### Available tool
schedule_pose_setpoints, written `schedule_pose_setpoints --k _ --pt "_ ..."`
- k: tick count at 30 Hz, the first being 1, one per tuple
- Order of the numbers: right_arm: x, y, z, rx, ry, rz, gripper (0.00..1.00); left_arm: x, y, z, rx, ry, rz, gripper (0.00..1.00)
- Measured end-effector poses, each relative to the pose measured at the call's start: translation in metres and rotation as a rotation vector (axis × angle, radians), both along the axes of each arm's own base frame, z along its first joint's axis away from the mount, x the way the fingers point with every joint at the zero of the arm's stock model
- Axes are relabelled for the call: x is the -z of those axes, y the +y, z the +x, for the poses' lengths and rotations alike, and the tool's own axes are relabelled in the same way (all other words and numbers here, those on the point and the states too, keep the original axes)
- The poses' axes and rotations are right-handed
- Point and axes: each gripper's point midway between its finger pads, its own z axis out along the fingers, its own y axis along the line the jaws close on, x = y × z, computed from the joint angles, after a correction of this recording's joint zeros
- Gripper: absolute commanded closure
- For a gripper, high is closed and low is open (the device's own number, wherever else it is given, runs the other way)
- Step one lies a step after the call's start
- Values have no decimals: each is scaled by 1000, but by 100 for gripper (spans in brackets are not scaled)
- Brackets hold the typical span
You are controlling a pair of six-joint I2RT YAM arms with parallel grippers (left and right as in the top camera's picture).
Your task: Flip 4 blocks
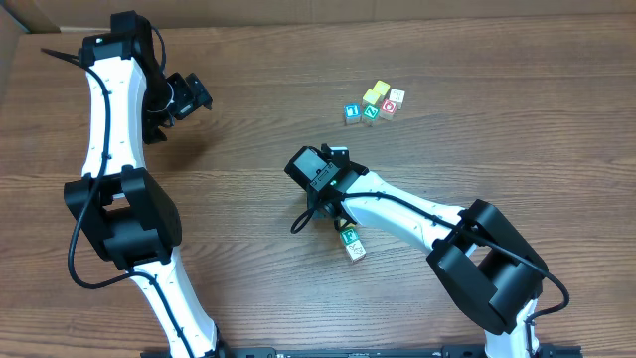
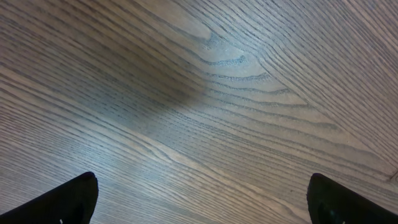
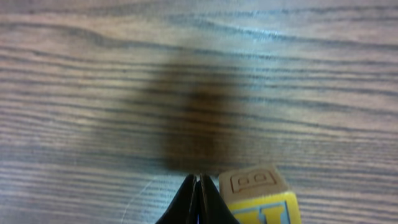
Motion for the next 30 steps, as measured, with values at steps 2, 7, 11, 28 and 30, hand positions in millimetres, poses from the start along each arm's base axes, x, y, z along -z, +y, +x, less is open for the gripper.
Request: schedule_pose_setpoints --k 2,7,11,28,30 --pt "-5 2 -3 -12 17 11 96 0 0 0 0 0 0 0" --pt "-52 1 4 -13 17 81 96 0 0 0 0 0 0 0" --pt "-94 -20 29 31 -14 177 96 0 0 0 0 0 0 0" --pt "-46 -31 47 -21 96 186 96 0 0 0 0 0 0 0" --pt "-34 -27 46 -41 100 159 96 0 0 0 0 0 0 0"
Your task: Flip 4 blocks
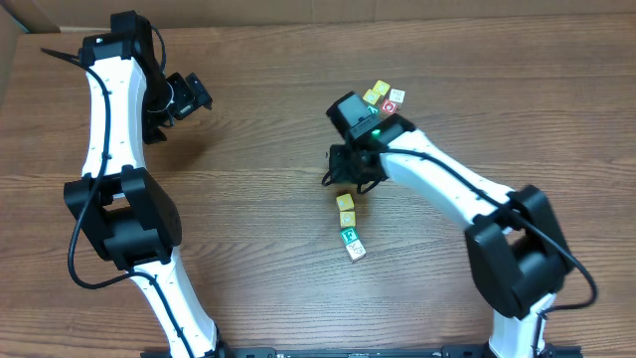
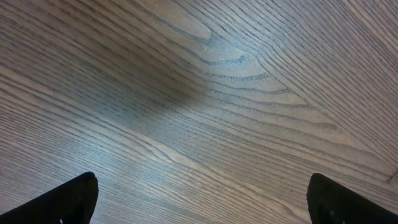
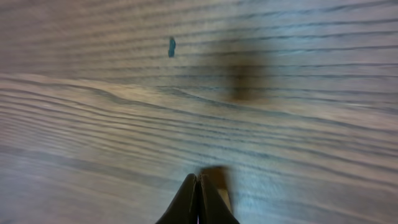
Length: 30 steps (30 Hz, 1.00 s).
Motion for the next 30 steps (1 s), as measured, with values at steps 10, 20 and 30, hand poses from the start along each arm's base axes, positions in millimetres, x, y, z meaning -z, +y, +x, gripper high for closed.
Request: schedule_pose_setpoints --k 10,20,30 --pt "38 -11 -15 -29 77 -112 96 0 0 0 0 0 0 0" --pt "39 -16 -21 -35 102 -131 96 0 0 0 0 0 0 0" --pt "-4 -22 1 -2 97 -126 96 0 0 0 0 0 0 0"
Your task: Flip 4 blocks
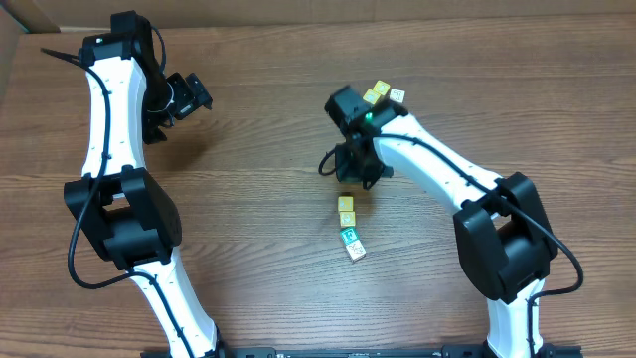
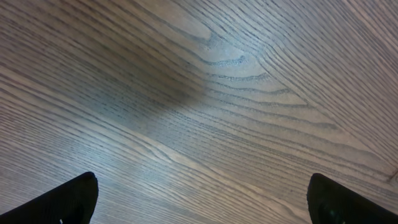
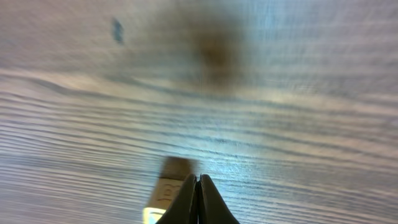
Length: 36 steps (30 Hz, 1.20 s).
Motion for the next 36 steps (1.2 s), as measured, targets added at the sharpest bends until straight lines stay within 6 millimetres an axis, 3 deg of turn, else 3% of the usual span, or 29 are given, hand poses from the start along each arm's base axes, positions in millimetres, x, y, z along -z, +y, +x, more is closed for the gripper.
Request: schedule_pose_setpoints --k 3,13,20,26,36 --pt "-9 6 2 -29 0 30 96 0 0 0 0 0 0 0" --pt "-12 57 -33 -197 38 126 96 0 0 0 0 0 0 0" --pt "-10 81 -53 -272 -47 23 96 0 0 0 0 0 0 0" --pt "-4 86 -54 -284 -133 -79 96 0 0 0 0 0 0 0" --pt "24 70 -45 -248 -130 -186 96 0 0 0 0 0 0 0"
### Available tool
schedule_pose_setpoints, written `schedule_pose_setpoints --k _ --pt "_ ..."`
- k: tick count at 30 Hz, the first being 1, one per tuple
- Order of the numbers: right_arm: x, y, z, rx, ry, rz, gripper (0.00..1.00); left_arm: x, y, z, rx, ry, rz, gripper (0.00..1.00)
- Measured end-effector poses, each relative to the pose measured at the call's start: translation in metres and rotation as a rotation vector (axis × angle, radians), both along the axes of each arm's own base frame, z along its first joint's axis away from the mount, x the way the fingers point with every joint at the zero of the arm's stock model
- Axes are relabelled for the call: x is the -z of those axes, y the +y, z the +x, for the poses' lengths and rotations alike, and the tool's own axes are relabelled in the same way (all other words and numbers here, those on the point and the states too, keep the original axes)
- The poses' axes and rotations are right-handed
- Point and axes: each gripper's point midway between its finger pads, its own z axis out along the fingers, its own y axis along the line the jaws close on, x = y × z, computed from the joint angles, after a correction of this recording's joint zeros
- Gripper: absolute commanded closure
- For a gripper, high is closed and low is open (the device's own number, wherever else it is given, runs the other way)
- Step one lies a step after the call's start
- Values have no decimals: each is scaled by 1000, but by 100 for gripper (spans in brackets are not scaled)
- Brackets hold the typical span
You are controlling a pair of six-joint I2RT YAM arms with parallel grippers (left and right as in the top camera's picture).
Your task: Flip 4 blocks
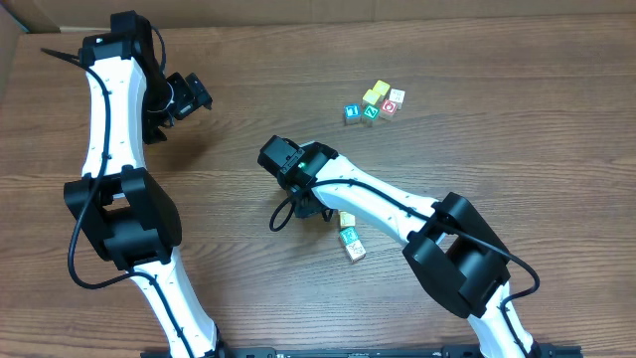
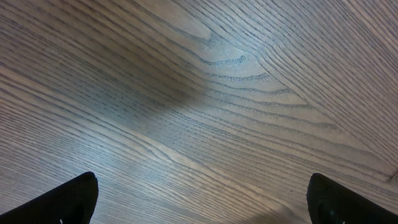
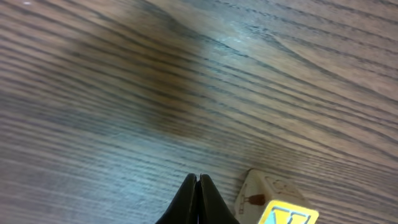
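Note:
A yellow block point(image 1: 347, 219) lies mid-table, with a green-and-white block point(image 1: 350, 237) and a pale one point(image 1: 356, 252) just in front of it. My right gripper point(image 1: 310, 207) is shut and empty, low over the wood just left of the yellow block. In the right wrist view the closed fingertips point(image 3: 198, 186) sit beside that block point(image 3: 273, 202), which shows a yellow face with a blue letter. A cluster of several blocks point(image 1: 373, 104) lies at the far right. My left gripper point(image 1: 189, 96) hangs open at the far left, its fingers point(image 2: 68, 199) wide apart over bare wood.
The wooden table point(image 1: 238, 278) fills the view. A cardboard wall point(image 1: 298, 8) runs along the far edge. The right arm's cable loops point(image 1: 281, 217) beside its wrist.
My right gripper has moved from just in front of the far cluster to the left side of the yellow block mid-table, still shut. The left arm has not moved.
My right gripper was shut beside the yellow block mid-table. Then it stood farther back, near the far cluster, at two moments, with the yellow block uncovered behind the green-and-white one. Now it is back at the yellow block's left side. The left gripper stayed open and still.

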Motion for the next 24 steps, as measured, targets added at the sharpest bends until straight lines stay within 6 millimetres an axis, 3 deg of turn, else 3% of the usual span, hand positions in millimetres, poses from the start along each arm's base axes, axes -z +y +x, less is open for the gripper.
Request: schedule_pose_setpoints --k 24 --pt "4 -23 -11 13 56 -82 96 0 0 0 0 0 0 0"
